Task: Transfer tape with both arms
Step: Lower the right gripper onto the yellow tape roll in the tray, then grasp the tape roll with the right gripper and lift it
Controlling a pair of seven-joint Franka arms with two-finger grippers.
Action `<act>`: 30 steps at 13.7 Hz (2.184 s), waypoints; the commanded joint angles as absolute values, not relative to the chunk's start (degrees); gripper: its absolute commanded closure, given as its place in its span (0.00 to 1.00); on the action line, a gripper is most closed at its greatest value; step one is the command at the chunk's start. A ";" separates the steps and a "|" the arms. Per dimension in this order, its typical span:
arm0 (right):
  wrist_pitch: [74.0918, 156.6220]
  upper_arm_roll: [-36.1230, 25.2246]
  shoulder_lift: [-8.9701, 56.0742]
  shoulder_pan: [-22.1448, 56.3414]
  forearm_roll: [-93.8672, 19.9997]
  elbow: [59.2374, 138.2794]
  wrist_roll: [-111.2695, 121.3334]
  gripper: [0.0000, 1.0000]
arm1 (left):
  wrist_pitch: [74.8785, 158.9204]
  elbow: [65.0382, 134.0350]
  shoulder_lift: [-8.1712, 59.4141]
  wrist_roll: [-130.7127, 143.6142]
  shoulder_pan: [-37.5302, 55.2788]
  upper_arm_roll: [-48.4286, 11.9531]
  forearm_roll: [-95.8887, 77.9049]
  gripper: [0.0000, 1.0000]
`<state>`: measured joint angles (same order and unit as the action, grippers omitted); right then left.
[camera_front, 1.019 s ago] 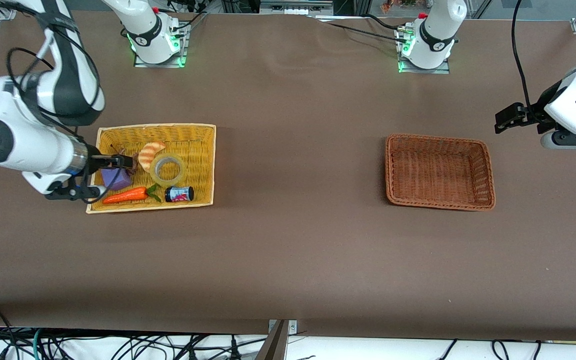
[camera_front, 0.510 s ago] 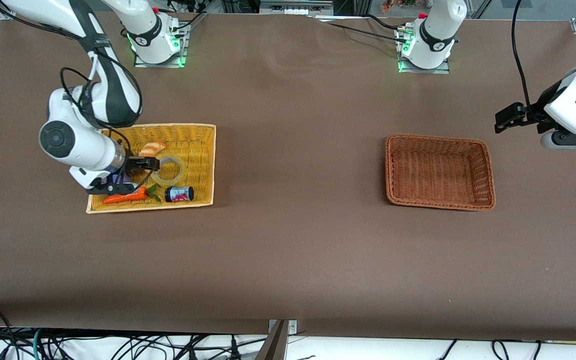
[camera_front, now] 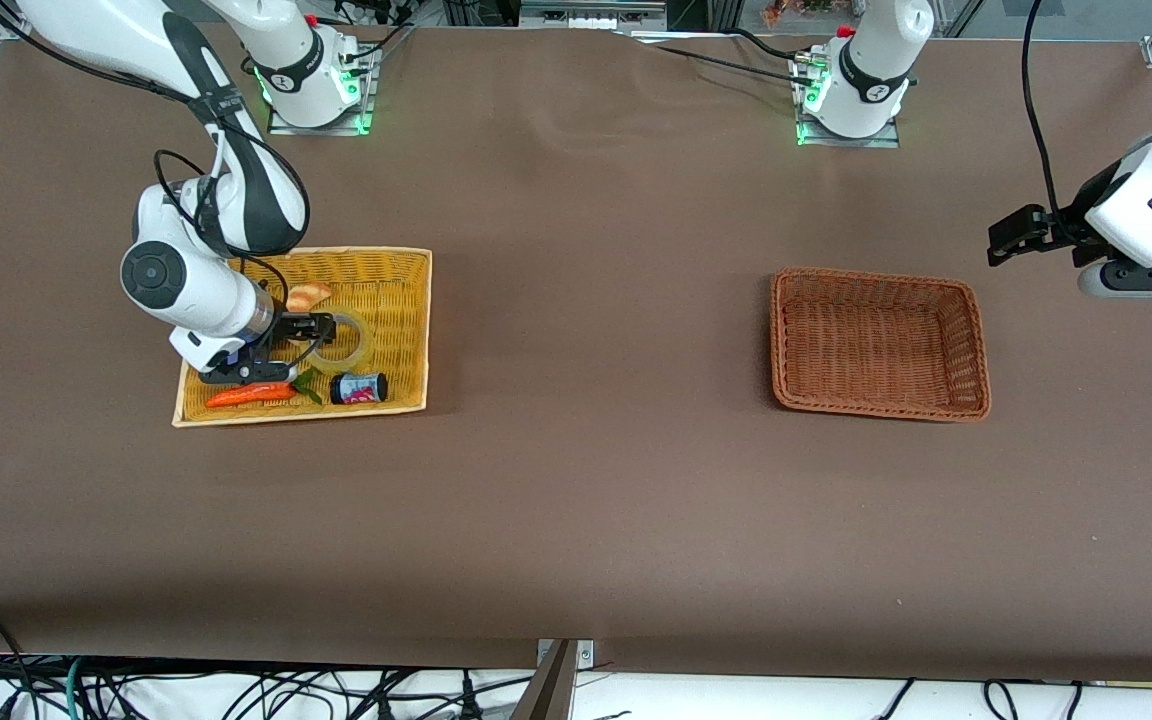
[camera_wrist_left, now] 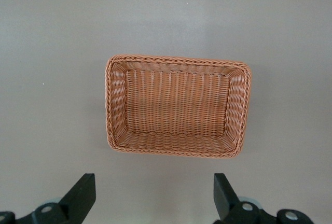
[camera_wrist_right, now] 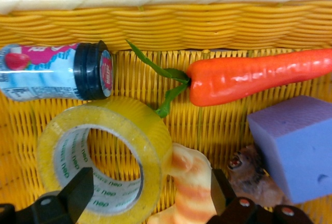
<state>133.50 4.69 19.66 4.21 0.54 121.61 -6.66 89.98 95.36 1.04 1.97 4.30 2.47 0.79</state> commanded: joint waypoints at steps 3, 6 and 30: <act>136.85 4.75 21.01 4.22 1.41 122.60 -7.21 0.36 | 88.77 93.95 1.41 1.58 5.10 2.99 -0.35 0.00; 136.23 4.75 20.48 4.22 1.41 122.52 -6.50 1.00 | 88.86 93.96 1.49 1.58 5.10 2.73 -0.35 0.00; 117.31 21.97 30.57 22.04 1.76 87.46 -57.18 1.00 | 88.95 94.13 1.41 3.25 5.10 -0.35 -0.35 0.00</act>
<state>115.25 22.18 26.26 18.93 0.86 91.91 -51.22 89.91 95.30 1.09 2.38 5.14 0.04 0.77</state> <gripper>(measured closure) 0.780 0.000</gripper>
